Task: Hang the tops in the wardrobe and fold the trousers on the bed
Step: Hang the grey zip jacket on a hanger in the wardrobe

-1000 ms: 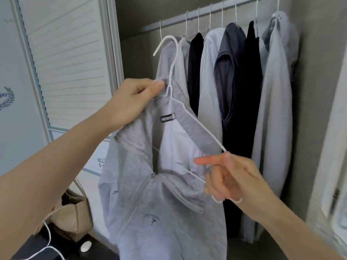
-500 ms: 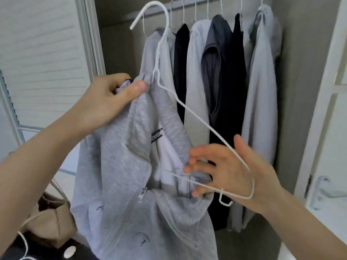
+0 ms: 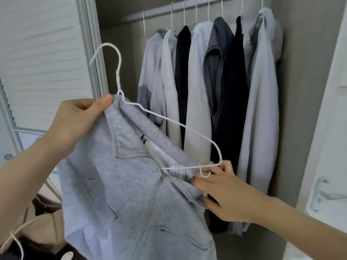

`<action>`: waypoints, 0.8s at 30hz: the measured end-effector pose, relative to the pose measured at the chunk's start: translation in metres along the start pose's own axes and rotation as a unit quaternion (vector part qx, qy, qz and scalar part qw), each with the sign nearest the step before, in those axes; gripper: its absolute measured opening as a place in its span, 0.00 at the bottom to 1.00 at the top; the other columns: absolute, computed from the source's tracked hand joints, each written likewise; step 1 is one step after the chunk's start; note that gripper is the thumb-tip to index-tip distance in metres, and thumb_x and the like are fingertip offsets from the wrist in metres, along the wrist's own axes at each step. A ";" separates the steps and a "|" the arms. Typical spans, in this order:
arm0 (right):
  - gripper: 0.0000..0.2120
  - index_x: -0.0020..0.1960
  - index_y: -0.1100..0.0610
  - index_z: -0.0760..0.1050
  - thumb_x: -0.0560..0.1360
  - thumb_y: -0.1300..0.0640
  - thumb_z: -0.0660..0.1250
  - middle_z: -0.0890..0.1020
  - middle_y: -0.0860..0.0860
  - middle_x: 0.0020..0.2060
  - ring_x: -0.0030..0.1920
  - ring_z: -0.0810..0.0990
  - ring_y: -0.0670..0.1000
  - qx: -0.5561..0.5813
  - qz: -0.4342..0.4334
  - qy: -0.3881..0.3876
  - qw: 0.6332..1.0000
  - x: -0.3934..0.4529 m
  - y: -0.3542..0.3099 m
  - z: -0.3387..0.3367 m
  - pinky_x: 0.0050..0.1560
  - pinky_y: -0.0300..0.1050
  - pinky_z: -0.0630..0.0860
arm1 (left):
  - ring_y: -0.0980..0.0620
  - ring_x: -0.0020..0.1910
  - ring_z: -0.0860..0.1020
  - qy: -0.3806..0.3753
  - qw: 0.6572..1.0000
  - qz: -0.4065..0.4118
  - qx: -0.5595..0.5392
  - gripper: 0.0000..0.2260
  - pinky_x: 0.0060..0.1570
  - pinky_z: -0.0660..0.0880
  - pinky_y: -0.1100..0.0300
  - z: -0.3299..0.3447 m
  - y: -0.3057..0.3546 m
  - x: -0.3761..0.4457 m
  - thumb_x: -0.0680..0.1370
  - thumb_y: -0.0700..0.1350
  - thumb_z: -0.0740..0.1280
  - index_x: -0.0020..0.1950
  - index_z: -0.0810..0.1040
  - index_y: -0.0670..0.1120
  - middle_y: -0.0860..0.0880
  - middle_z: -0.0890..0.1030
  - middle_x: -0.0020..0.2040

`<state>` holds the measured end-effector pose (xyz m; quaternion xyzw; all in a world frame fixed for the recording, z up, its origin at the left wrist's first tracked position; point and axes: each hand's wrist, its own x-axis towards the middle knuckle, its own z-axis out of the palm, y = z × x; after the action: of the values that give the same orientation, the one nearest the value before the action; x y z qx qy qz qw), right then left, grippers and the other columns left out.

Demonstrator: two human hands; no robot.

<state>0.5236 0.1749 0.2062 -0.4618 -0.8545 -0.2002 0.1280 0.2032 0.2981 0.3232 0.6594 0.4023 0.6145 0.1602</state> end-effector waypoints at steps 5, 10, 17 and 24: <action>0.07 0.51 0.47 0.76 0.75 0.55 0.63 0.78 0.40 0.49 0.55 0.72 0.48 -0.069 -0.078 0.116 0.988 -0.009 0.016 -0.010 0.58 0.52 0.60 | 0.55 0.21 0.59 0.103 0.990 0.005 0.095 0.35 0.20 0.54 0.64 -0.007 -0.023 -0.003 0.64 0.73 0.66 0.28 0.66 0.40 0.54 0.61 0.20; 0.08 0.55 0.53 0.74 0.76 0.59 0.62 0.80 0.48 0.51 0.53 0.71 0.54 -0.105 -0.127 0.222 0.961 0.006 0.032 -0.033 0.57 0.52 0.62 | 0.54 0.28 0.56 0.117 0.973 0.105 0.167 0.31 0.29 0.57 0.55 -0.006 -0.034 -0.010 0.73 0.64 0.68 0.28 0.59 0.41 0.51 0.59 0.25; 0.16 0.50 0.33 0.73 0.77 0.56 0.60 0.72 0.44 0.56 0.56 0.75 0.50 0.037 -0.008 0.269 0.962 0.063 0.029 -0.040 0.60 0.52 0.75 | 0.41 0.31 0.68 0.087 0.929 0.254 0.256 0.30 0.31 0.64 0.50 0.024 0.011 -0.033 0.73 0.69 0.61 0.31 0.66 0.43 0.42 0.69 0.28; 0.11 0.48 0.54 0.71 0.75 0.69 0.58 0.73 0.46 0.39 0.38 0.71 0.43 0.238 0.010 0.315 0.919 0.073 0.008 -0.055 0.41 0.32 0.66 | 0.40 0.30 0.69 0.057 0.949 0.224 0.215 0.28 0.31 0.66 0.52 0.026 0.017 -0.029 0.74 0.68 0.57 0.30 0.68 0.45 0.48 0.68 0.25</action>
<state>0.4934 0.2073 0.2862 -0.3392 -0.7877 -0.1244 0.4989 0.2355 0.2736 0.3110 0.7153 0.3749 0.5702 -0.1504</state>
